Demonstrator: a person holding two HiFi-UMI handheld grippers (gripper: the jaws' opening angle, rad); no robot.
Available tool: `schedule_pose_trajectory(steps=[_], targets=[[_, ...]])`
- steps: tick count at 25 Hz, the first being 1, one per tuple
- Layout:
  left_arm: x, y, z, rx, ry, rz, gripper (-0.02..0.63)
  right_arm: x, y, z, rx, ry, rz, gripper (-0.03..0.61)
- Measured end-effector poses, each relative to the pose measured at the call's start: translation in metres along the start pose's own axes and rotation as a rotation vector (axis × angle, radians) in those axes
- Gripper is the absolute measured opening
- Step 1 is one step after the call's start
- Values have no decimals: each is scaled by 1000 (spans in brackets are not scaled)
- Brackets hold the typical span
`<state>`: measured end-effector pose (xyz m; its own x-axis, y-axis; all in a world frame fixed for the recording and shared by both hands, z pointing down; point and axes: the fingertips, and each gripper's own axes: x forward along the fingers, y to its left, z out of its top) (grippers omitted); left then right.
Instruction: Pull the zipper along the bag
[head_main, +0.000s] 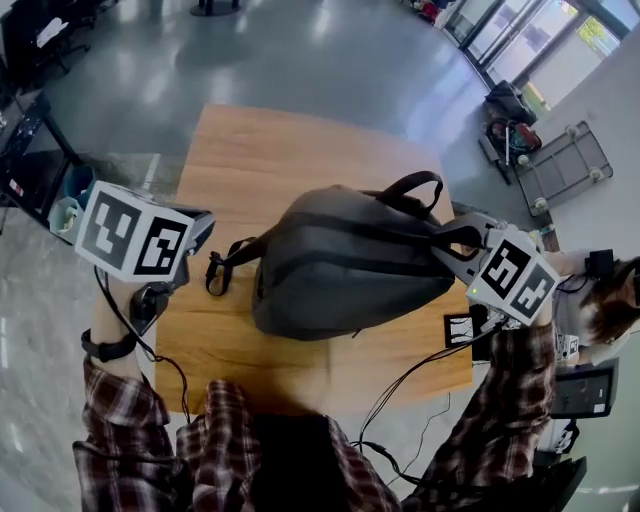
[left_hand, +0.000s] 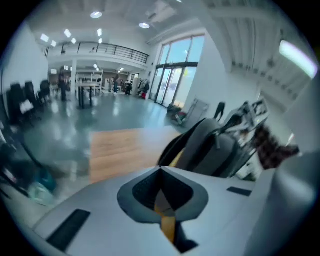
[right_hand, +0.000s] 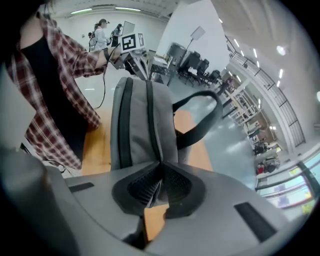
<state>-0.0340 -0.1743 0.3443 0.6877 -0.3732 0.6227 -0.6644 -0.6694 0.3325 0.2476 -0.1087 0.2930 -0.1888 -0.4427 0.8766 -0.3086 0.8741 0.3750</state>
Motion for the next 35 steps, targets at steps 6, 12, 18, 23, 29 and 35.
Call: schedule_pose_trajectory(steps=[6, 12, 18, 23, 29, 35], targets=[[-6, -63, 24, -78, -169, -315, 5, -21, 12, 22, 32, -90, 58, 43], [-3, -85, 20, 36, -182, -422, 8, -18, 9, 18, 104, -70, 76, 66], [-2, -100, 20, 16, -176, -536, 172, -11, 10, 13, 102, -64, 57, 64], [13, -97, 20, -49, -100, -543, 170, -12, 12, 14, 89, -63, 47, 64], [21, -108, 21, -140, -62, -631, 63, -16, 16, 14, 74, -70, 42, 64], [16, -103, 20, -144, -73, -590, 43, -61, 5, 66, 15, -334, -101, 64]])
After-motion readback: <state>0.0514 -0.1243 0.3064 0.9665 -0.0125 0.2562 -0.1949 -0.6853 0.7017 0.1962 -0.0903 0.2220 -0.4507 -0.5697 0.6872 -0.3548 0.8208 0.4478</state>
